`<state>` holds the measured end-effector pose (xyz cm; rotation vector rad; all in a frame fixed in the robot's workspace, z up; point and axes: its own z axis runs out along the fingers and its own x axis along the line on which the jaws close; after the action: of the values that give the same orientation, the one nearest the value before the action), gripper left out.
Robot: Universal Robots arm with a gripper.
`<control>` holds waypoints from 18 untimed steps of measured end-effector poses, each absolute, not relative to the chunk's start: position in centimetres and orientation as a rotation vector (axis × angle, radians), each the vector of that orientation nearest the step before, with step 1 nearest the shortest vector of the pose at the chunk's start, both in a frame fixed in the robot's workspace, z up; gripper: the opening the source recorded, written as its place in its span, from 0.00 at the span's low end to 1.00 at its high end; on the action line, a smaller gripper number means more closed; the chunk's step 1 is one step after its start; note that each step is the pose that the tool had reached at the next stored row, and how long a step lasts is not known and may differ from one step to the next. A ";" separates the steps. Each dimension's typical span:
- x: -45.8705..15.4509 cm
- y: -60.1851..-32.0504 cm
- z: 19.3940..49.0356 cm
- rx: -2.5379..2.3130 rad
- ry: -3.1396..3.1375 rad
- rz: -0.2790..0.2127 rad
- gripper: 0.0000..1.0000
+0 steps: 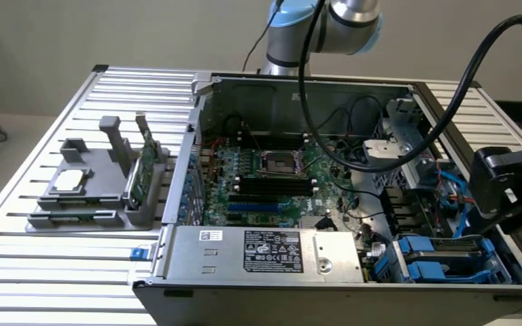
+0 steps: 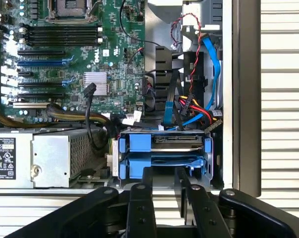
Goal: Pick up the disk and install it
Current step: 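Insert the first disk wire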
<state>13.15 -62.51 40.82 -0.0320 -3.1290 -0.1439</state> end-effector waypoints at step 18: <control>13.3 -62.5 38.2 -0.277 -3.131 -0.153 0.36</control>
<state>13.26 -62.51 38.15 -0.2774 -3.1308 -0.1528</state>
